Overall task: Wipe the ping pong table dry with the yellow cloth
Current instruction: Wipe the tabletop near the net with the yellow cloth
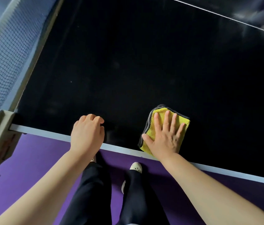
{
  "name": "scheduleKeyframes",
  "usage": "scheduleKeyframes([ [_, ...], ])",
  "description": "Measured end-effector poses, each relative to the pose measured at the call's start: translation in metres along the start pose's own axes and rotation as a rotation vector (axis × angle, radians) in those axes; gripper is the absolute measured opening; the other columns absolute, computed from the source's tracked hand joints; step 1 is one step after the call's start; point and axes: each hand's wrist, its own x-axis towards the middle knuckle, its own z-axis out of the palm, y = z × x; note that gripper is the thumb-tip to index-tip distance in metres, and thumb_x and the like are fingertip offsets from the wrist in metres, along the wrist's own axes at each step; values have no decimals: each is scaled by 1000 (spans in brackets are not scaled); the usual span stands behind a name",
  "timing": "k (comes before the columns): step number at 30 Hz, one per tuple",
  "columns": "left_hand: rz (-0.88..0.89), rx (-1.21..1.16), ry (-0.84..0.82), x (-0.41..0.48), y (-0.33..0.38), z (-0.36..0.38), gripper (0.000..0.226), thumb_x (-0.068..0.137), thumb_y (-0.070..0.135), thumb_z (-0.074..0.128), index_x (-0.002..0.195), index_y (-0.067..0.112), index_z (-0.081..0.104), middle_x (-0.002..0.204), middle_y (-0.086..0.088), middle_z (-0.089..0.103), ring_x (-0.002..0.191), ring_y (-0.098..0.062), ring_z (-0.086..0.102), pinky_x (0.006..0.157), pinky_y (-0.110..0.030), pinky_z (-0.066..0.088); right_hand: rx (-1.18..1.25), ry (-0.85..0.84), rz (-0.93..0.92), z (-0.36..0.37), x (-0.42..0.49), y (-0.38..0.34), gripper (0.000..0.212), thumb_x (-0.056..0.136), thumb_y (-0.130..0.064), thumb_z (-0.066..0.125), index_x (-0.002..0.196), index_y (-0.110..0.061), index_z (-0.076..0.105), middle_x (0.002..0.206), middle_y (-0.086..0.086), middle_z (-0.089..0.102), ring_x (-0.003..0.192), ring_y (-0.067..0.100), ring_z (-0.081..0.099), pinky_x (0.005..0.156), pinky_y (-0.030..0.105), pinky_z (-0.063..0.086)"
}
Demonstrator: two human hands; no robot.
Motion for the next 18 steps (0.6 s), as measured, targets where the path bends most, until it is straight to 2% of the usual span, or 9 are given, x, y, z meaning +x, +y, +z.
scheduleKeyframes([
  [3, -51, 19, -20, 11, -37, -16, 23, 80, 9, 63, 103, 9, 69, 104, -9, 65, 93, -32, 57, 78, -40, 46, 19, 22, -115, -8, 10, -60, 92, 75, -76, -3, 147, -25, -26, 155, 16, -31, 143, 42, -27, 112, 67, -12],
  [7, -138, 20, -22, 27, -90, -43, 26, 83, 12, 62, 109, 9, 66, 113, -9, 62, 104, -33, 54, 84, -41, 44, -12, 10, -258, -23, 32, -145, 90, 77, -76, -2, 143, -25, -35, 154, 16, -36, 139, 44, -35, 108, 69, -17],
  [10, -199, -15, -10, 35, -128, -59, 28, 84, 12, 59, 112, 10, 65, 116, -8, 61, 107, -32, 52, 86, -41, 43, -33, 32, -340, -36, 47, -207, 90, 81, -78, 5, 145, -26, -32, 152, 16, -36, 140, 45, -33, 108, 70, -16],
  [14, -289, -132, -1, 41, -170, -75, 28, 91, 15, 51, 117, 15, 62, 122, -3, 59, 115, -25, 47, 91, -35, 40, -60, 46, -458, -52, 67, -281, 91, 84, -80, 8, 149, -26, -24, 156, 15, -29, 142, 45, -28, 107, 71, -15],
  [18, -359, -192, 50, 42, -196, -85, 26, 93, 18, 47, 114, 20, 62, 120, 2, 57, 113, -20, 46, 85, -33, 41, -92, 50, -565, -67, 85, -347, 92, 83, -82, 5, 154, -27, -15, 161, 17, -19, 144, 45, -24, 107, 72, -9],
])
